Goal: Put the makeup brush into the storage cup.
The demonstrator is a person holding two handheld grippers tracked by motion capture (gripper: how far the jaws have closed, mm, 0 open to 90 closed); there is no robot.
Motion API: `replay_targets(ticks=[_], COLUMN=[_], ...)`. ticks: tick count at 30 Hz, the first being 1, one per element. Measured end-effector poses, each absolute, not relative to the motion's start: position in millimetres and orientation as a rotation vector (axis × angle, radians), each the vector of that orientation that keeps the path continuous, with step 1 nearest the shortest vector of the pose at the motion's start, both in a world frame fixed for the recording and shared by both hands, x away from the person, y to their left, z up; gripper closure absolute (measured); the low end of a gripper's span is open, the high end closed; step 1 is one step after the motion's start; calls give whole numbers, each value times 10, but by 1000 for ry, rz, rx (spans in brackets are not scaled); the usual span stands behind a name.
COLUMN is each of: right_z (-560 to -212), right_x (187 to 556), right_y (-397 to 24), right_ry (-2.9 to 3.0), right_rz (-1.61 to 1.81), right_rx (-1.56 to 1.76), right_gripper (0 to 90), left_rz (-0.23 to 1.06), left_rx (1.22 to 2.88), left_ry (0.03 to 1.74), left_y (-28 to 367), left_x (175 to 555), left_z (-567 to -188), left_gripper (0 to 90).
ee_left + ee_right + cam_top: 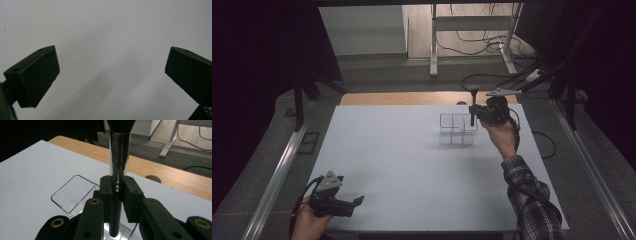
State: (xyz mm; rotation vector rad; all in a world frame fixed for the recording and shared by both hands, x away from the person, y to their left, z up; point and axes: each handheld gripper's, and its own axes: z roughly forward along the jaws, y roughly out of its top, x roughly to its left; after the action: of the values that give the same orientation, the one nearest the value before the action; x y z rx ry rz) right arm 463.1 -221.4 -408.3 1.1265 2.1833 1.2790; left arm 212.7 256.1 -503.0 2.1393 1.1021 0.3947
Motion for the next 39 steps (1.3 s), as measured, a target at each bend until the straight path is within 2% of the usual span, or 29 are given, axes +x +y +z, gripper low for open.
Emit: replay_targets(ticks=[39], right_z=[-4455], right_x=[4658], right_y=[-2172], right_ry=[2227], right_rz=[1231], right_rx=[1155], right_gripper=[788], left_rz=[383], left_rx=[2146], left_ry=[1105], left_y=[2555], left_x=[2132], left_z=[-5042], left_gripper=[0])
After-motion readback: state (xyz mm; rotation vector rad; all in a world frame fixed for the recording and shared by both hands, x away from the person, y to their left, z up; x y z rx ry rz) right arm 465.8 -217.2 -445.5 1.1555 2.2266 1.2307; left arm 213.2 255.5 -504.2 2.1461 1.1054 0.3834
